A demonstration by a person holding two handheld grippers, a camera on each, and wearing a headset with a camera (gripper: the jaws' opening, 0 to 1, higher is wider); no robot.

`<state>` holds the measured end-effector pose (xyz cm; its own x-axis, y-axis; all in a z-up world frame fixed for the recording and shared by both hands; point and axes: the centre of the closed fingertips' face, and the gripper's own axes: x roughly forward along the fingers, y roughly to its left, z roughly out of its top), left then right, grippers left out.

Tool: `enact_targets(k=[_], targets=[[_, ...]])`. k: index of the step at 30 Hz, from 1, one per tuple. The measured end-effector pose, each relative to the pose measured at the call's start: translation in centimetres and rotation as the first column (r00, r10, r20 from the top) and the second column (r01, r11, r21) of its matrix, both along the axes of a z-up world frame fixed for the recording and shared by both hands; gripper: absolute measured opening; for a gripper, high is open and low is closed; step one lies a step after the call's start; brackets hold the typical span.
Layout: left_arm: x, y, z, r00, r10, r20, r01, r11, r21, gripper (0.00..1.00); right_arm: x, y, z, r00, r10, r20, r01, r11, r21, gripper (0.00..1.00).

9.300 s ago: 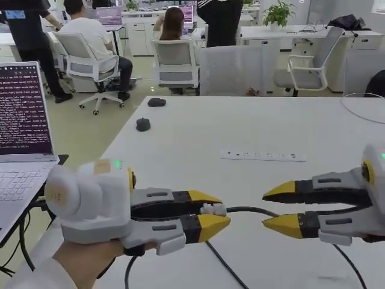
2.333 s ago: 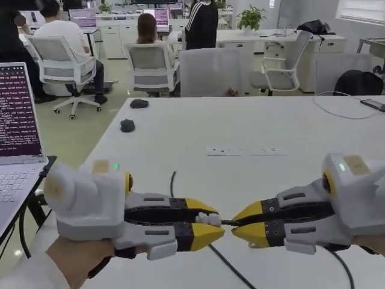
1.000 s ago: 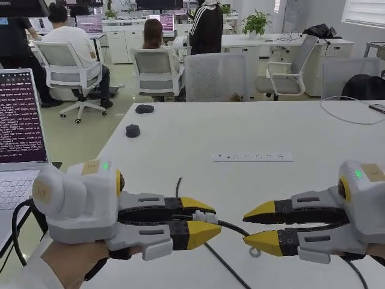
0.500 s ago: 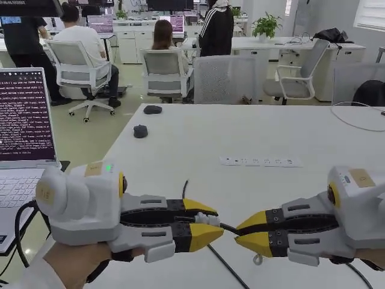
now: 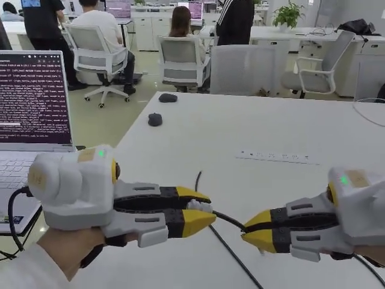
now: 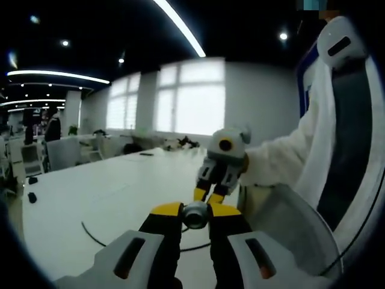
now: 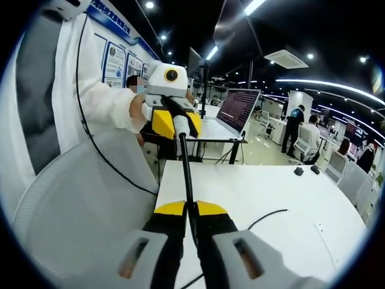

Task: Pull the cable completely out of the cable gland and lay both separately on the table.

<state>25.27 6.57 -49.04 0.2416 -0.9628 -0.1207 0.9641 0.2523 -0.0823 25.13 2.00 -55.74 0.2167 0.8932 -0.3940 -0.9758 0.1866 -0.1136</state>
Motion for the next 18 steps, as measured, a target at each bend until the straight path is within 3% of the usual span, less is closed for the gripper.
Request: enact_targets(k=[3, 8, 18], targets=[[0.4, 0.8, -0.3, 1.000, 0.026, -0.009, -0.026, 1.000, 0.001, 0.17, 0.9, 0.3, -1.1, 1.000, -0.005, -0.025, 0.005, 1.000, -0.003, 0.03], [0.7, 1.6, -0.2, 0.998, 0.053, -0.021, -0.053, 0.998, -0.020, 0.17, 2.2, 0.5, -3.9, 0.998, -0.015, -0.062, 0.012, 0.998, -0.056, 0.03], [1.6, 2.6, -1.6, 0.994, 0.090, -0.062, -0.091, 0.996, -0.015, 0.17, 3.7, 1.8, -9.0, 0.990, -0.043, -0.133, 0.027, 0.992, -0.124, 0.03]])
